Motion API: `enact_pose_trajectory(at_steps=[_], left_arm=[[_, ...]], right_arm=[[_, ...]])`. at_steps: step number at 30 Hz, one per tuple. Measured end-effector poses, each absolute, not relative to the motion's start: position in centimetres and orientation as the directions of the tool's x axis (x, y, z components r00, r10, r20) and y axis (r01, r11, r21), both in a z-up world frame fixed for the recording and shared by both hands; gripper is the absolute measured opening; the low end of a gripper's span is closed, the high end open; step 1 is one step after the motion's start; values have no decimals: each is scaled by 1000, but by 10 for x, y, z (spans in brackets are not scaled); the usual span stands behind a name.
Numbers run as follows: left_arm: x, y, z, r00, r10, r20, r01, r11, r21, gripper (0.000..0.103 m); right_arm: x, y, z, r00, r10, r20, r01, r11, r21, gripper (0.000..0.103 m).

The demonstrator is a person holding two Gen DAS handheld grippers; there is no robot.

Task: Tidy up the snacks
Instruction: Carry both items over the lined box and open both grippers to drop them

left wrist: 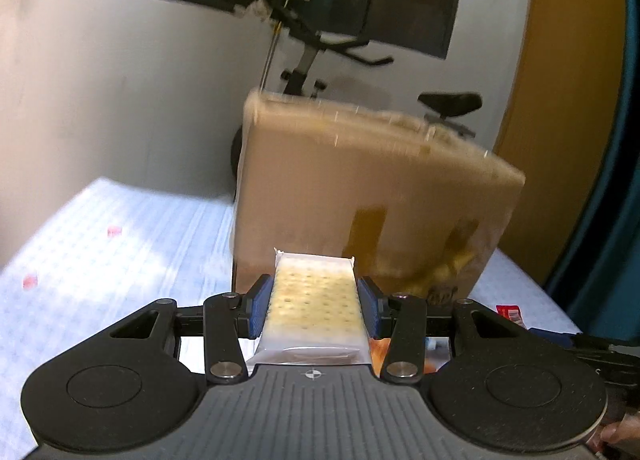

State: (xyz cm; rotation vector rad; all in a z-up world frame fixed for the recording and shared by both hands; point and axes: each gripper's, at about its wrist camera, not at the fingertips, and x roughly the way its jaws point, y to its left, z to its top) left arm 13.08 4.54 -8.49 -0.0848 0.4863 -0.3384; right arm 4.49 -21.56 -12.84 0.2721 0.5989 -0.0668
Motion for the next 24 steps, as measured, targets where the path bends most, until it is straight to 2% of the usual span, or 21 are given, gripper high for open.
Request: enact_pose_trajectory(at_steps=[9, 12, 15, 18, 24], left_arm=[[156, 29, -18, 877, -381, -292, 369, 924, -97, 48], [177, 14, -2, 873, -396, -283, 395, 916, -64, 48], [209, -3, 7, 867, -395, -303, 400, 915, -48, 48], [248, -20, 9, 845, -395, -359, 397, 915, -71, 48], [309, -39, -14, 804, -337, -490, 348, 935, -72, 48]], right_arm=[[71, -218, -55, 913, 58, -403, 45, 969, 243, 54], [89, -219, -29, 928, 87, -363, -2, 973, 230, 54], [116, -223, -6, 931, 110, -349, -39, 978, 204, 54], [156, -224, 8, 924, 108, -366, -59, 988, 141, 54], [243, -225, 2, 864, 88, -496, -28, 992, 127, 54]])
